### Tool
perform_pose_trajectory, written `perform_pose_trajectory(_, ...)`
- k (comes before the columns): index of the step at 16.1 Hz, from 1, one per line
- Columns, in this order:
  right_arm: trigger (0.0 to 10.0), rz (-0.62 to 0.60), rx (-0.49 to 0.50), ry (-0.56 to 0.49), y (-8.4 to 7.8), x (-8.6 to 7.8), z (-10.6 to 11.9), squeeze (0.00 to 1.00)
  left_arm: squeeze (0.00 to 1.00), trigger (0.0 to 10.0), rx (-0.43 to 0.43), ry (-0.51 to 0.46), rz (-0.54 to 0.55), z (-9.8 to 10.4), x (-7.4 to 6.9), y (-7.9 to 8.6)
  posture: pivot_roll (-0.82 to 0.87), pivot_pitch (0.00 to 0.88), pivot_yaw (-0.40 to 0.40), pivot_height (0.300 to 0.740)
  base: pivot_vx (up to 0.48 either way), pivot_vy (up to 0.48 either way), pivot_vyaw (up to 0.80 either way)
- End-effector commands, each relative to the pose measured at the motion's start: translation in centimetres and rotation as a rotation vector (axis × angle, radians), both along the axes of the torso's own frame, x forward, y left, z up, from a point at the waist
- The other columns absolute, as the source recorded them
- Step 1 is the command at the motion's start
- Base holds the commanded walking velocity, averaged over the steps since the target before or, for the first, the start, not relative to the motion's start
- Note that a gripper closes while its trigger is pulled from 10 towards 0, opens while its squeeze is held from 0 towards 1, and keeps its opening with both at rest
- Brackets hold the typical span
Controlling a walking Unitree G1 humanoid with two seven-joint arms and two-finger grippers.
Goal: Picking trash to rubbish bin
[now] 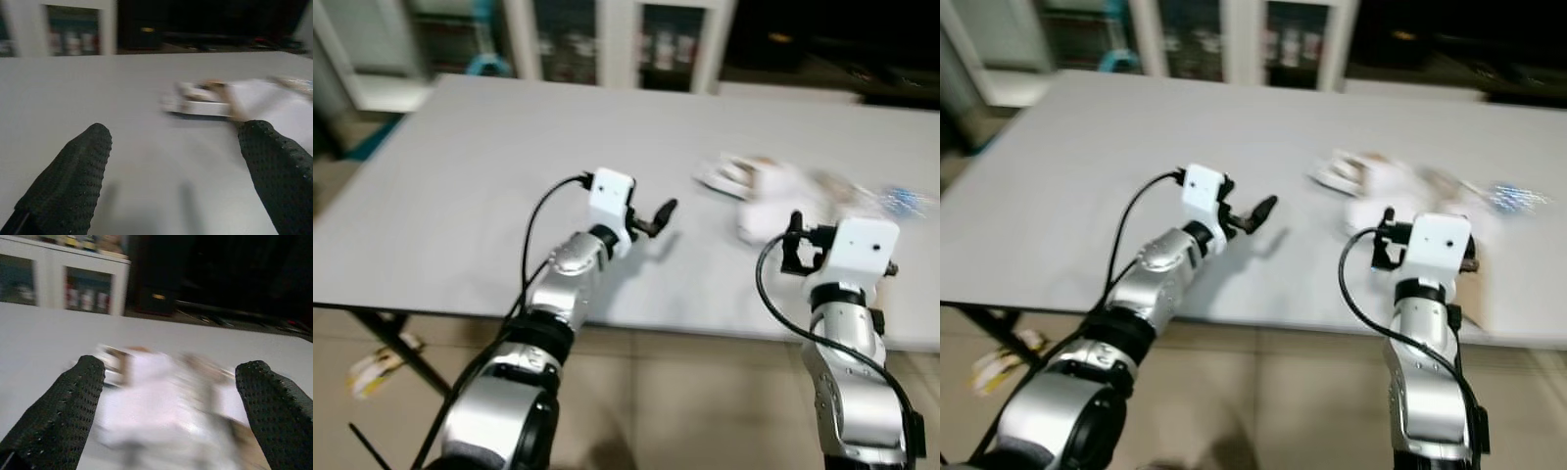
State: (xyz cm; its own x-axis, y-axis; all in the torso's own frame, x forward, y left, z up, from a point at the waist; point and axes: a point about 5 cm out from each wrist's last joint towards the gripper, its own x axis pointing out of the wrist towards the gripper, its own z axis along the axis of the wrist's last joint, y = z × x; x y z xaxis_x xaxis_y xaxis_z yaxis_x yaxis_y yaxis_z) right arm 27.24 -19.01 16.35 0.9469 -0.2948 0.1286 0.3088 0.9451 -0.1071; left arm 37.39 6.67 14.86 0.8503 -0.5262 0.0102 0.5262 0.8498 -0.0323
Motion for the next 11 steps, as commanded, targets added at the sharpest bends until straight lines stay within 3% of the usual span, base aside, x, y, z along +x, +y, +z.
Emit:
perform_pose_trajectory(1,10.0,-0.001,-0.004,-0.008,0.18,0.03,0.19,0.00,0.00,10.0,0.006,-0.002,0.001,0.08,0.07,0.18,0.17,0.064,-0.036,0.740,0.480,0.000,0.00)
perform_pose_trajectory(3,10.0,-0.007,-0.010,-0.009,0.12,0.11,0.24,0.00,0.00,10.0,0.009,0.000,0.009,0.02,0.09,0.25,0.17,0.063,-0.039,0.740,0.405,0.000,0.00)
perform_pose_trajectory(7,10.0,-0.026,-0.008,-0.001,0.02,0.36,0.29,0.00,0.00,10.0,-0.002,0.003,0.028,0.00,0.16,0.62,0.18,0.064,-0.043,0.740,0.000,0.000,0.00)
perform_pose_trajectory(11,10.0,-0.027,-0.001,0.003,0.05,0.66,0.28,0.00,0.00,10.0,-0.003,0.007,0.042,0.00,0.24,0.91,0.18,0.063,-0.048,0.740,0.000,0.000,-0.76)
